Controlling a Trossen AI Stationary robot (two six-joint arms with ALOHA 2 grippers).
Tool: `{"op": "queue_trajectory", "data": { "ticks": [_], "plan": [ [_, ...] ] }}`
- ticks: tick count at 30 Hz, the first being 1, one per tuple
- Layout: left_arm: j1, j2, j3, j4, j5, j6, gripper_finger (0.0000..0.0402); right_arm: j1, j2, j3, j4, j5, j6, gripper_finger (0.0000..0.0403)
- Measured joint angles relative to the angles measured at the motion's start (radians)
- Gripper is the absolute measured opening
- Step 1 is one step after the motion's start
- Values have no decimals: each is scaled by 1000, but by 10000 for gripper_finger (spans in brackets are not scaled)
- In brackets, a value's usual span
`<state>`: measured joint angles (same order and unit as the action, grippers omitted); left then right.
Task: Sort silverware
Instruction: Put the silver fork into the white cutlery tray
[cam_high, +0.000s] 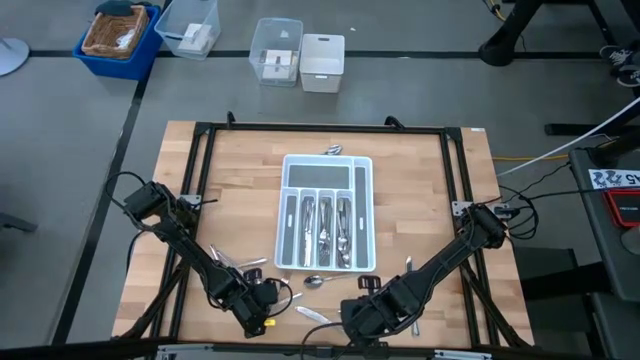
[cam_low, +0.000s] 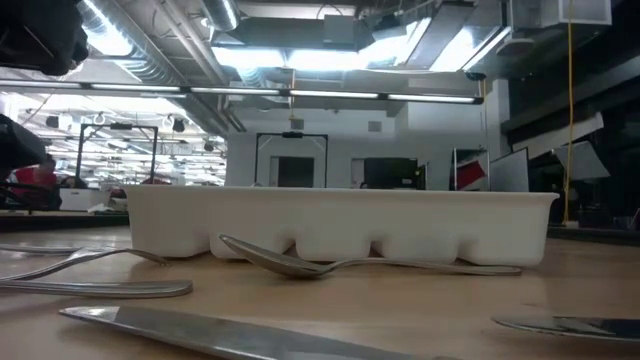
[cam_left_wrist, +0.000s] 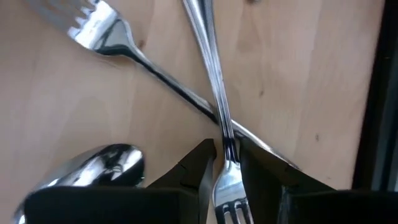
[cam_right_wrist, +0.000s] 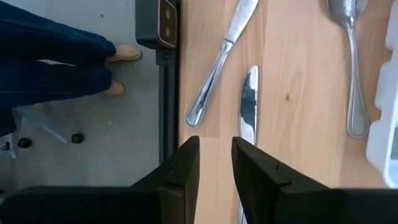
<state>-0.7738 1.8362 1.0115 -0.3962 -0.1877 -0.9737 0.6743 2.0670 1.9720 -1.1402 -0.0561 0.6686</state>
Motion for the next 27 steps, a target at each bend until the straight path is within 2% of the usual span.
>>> {"op": "queue_trajectory", "data": {
  "ticks": [5,9,11,14,20,23,27],
  "plan": [
    [1,0,-1,-25,-16,13,55,0,0,0,-99,-8,124,97],
    [1,0,-2,-28,-19,12,14,0,0,0,-260,-26,279,97],
    [1,0,-3,-26,-17,12,9,1,0,0,-342,-63,342,97],
    [2,-6,-4,-25,-6,33,15,16,-3,-1,-427,-98,379,97],
    [4,-69,-14,-68,23,72,5,37,-50,-1,-431,-115,373,97],
    [4,-130,-11,-66,40,76,4,45,-93,-1,-430,-74,379,97],
    [7,-208,-10,-46,56,87,0,47,-156,-1,-431,30,415,97]
  ]
}}
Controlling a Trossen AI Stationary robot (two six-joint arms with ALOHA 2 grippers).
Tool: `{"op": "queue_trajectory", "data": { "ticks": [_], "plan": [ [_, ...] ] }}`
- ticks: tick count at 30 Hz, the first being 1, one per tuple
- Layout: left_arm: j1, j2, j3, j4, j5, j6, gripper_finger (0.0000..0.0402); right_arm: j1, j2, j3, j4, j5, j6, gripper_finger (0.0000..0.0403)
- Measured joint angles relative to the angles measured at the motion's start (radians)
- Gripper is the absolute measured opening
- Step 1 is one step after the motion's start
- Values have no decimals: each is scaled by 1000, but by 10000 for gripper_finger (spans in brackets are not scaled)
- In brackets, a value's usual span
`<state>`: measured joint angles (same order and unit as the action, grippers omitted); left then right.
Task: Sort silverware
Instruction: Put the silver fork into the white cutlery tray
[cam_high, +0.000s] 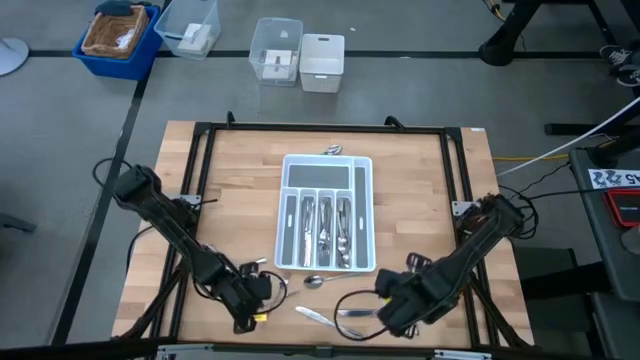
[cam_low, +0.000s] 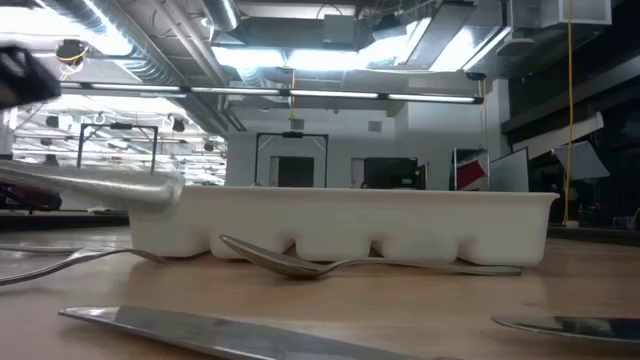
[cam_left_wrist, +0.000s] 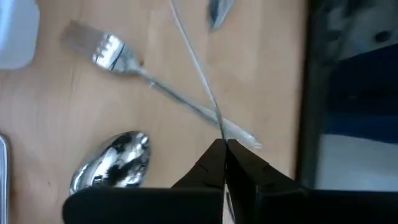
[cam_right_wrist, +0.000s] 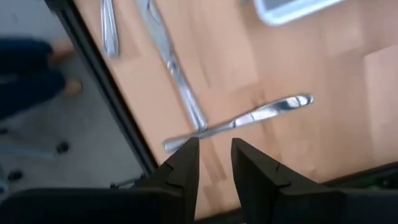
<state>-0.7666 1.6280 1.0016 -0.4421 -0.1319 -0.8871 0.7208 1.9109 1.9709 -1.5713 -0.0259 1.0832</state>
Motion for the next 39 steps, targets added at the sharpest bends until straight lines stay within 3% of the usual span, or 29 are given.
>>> {"op": "queue_trajectory", "data": {
  "ticks": [5,10,18,24,33,39],
  "plan": [
    [42,-91,2,34,-35,-22,1,0,-74,0,1,131,54,97],
    [136,-115,3,188,-131,-18,0,0,-124,0,0,231,72,97],
    [245,-116,3,204,-95,91,5,0,-161,0,0,326,6,97],
    [207,-115,3,185,24,225,21,-1,-162,-13,0,348,-41,97],
    [112,-38,4,195,17,424,100,-1,-161,-23,0,348,-36,97],
    [76,86,4,199,17,586,115,-1,-161,-23,0,348,-33,97]
  ]
}}
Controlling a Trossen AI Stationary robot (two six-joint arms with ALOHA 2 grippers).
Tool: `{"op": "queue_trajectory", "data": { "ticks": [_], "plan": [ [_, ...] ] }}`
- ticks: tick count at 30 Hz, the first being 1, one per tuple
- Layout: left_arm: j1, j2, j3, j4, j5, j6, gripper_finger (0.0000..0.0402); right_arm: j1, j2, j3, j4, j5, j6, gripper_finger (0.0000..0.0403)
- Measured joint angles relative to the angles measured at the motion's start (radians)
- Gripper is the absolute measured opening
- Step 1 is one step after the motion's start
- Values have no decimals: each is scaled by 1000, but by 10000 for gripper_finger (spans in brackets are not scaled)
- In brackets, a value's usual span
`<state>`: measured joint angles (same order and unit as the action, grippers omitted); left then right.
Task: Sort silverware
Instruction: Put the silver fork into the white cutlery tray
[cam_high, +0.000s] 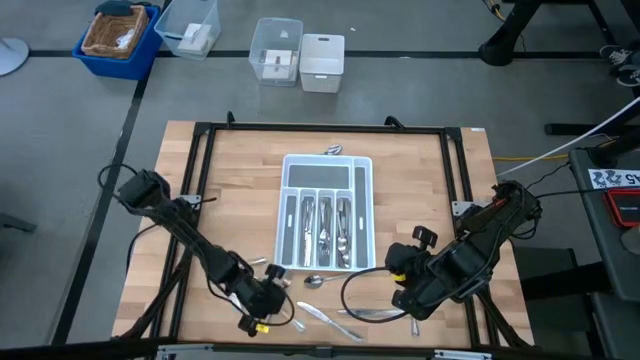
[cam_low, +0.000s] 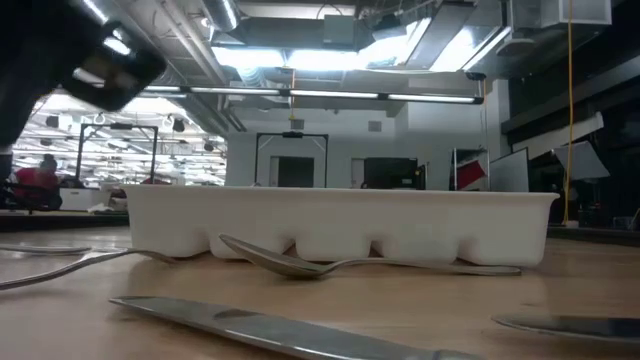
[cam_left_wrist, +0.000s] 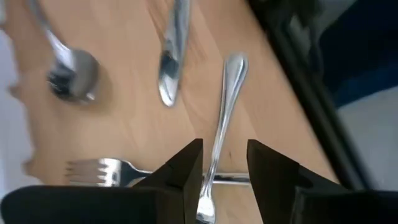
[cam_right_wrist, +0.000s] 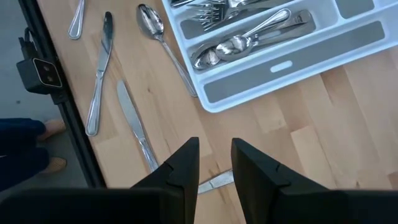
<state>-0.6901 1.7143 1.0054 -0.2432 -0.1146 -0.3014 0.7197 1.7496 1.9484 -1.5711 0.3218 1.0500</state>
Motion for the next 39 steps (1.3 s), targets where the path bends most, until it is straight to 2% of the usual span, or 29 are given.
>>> {"op": "queue_trajectory", "data": {
  "ticks": [15,18,24,31,39],
  "plan": [
    [-6,158,3,54,-8,86,115,0,0,0,1,0,0,97],
    [-3,164,4,51,-8,76,100,0,0,0,0,0,0,97],
    [-1,162,3,49,-10,69,14,0,0,0,0,0,-9,97],
    [1,136,-1,42,-7,38,7,0,-1,0,0,0,-11,97],
    [32,31,-2,46,-2,-94,5,0,-57,2,0,14,-16,97]
  ]
}}
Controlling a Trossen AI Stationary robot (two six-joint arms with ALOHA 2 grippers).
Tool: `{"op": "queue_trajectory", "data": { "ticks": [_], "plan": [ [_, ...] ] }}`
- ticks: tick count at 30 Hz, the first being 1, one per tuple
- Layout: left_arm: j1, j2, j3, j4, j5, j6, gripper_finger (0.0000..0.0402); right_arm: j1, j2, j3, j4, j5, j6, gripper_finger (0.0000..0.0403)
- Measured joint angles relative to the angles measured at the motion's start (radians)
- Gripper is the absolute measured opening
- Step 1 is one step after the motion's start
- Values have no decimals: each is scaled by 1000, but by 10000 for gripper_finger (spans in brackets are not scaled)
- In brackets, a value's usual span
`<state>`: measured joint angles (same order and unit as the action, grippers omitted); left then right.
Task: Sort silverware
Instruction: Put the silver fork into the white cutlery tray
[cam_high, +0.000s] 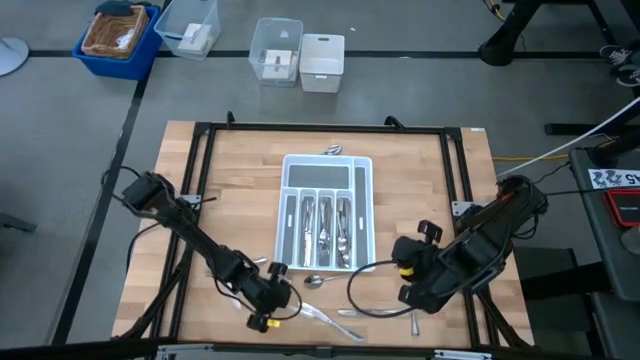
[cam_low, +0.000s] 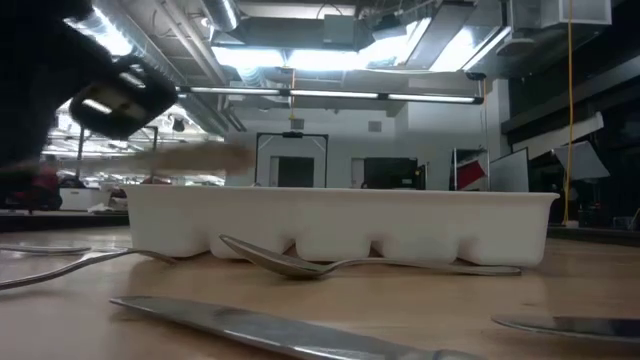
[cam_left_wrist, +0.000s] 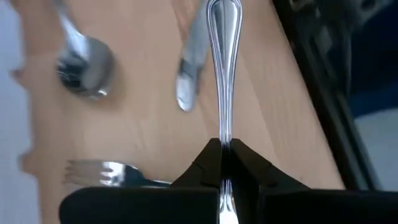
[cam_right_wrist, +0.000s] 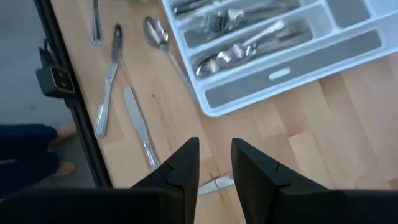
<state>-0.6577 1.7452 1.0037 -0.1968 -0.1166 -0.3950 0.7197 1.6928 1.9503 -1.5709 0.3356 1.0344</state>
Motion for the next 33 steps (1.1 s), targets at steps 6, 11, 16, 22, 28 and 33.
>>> {"op": "queue_trajectory", "data": {
  "ticks": [6,11,16,22,28,33],
  "plan": [
    [69,-84,1,87,-27,-155,4,0,-69,0,-1,122,0,97],
    [159,-104,2,166,-182,-391,7,0,-108,1,0,268,5,97],
    [253,-97,1,152,-307,-743,4,0,-114,1,0,360,4,97],
    [341,-73,1,167,-373,-990,10,0,-114,-49,0,380,-22,97],
    [384,-18,1,139,-389,-1193,10,0,-114,-134,-1,379,-22,97],
    [416,42,1,137,-389,-1326,15,0,-114,-190,0,361,-22,97]
  ]
}}
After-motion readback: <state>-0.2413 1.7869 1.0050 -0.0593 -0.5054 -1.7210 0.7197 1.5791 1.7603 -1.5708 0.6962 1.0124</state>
